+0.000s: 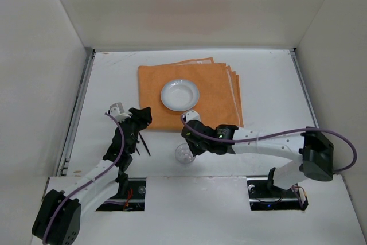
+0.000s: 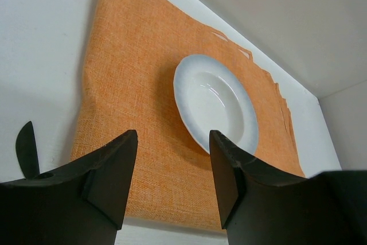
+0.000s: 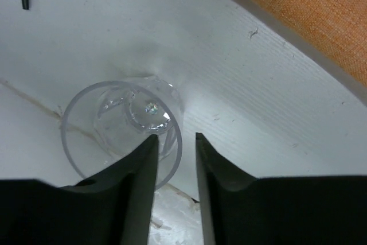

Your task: Set the dinner table for one person

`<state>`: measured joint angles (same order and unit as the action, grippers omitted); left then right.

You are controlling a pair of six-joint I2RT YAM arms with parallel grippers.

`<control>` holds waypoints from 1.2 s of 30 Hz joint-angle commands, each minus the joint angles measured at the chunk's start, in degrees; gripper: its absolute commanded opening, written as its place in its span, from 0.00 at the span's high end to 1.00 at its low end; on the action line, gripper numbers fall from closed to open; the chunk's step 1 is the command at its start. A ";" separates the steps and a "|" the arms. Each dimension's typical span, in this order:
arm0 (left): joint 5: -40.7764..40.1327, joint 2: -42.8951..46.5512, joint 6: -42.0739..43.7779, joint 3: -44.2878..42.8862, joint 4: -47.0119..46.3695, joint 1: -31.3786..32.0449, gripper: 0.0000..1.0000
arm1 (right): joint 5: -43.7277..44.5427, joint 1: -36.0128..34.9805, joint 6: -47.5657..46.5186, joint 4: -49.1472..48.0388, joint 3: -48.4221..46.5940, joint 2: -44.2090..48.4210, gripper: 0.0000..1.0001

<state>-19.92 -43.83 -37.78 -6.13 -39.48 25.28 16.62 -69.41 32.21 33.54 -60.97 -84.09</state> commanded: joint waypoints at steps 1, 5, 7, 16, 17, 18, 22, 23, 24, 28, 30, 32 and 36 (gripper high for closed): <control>-0.12 -0.11 -0.36 -0.37 -2.18 -0.01 0.49 | 1.31 -0.42 -0.56 -4.62 -0.73 -1.77 0.67; -0.47 -0.46 -0.19 -0.37 -2.70 -0.01 0.49 | 1.05 -0.42 -0.56 -5.24 -1.17 -3.09 0.82; -0.03 -0.73 -0.36 -0.46 -2.27 -0.36 0.49 | 0.52 -0.42 -0.74 -5.06 -1.34 -3.09 0.89; -0.38 -0.90 -0.54 -0.46 -2.79 0.16 0.49 | -2.90 5.27 -1.71 -2.16 -4.86 9.64 0.91; -0.47 -1.16 -0.45 -0.55 -2.79 0.17 0.49 | -3.61 7.90 -1.97 -2.68 -5.38 11.22 0.91; -0.47 -1.77 -0.45 -0.55 -2.88 0.08 0.49 | -3.96 9.93 -2.49 -3.39 -5.74 12.10 0.91; -0.03 -2.31 -0.63 -0.64 -3.32 0.25 0.49 | -4.23 19.85 -6.53 -9.00 -7.75 12.03 0.91; -0.20 -2.31 -0.63 -0.72 -3.32 0.43 0.49 | -4.66 23.01 -7.15 -10.85 -8.72 10.89 0.91; -0.29 -2.48 -0.63 -0.72 -3.32 0.43 0.49 | -5.45 27.22 -7.77 -13.21 -10.12 8.97 0.91; 0.23 -2.49 -0.63 -0.72 -3.06 0.43 0.49 | -8.27 38.66 -8.21 -16.84 -17.40 -0.86 0.91; -0.20 -1.87 -0.19 -0.72 -2.88 0.60 0.49 | -8.19 42.63 -8.65 -16.23 -22.76 -7.19 0.91; -0.03 -2.13 -0.19 -0.72 -2.79 0.08 0.49 | -7.22 45.71 -9.00 -14.04 -28.47 -13.17 0.91; -0.03 -1.87 -0.19 -0.72 -2.70 -0.10 0.49 | -4.41 49.14 -9.71 -10.52 -38.32 -23.46 0.91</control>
<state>-19.75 -46.63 -38.02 -6.13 -39.62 25.39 10.83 -21.21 23.73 22.65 -92.33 -104.64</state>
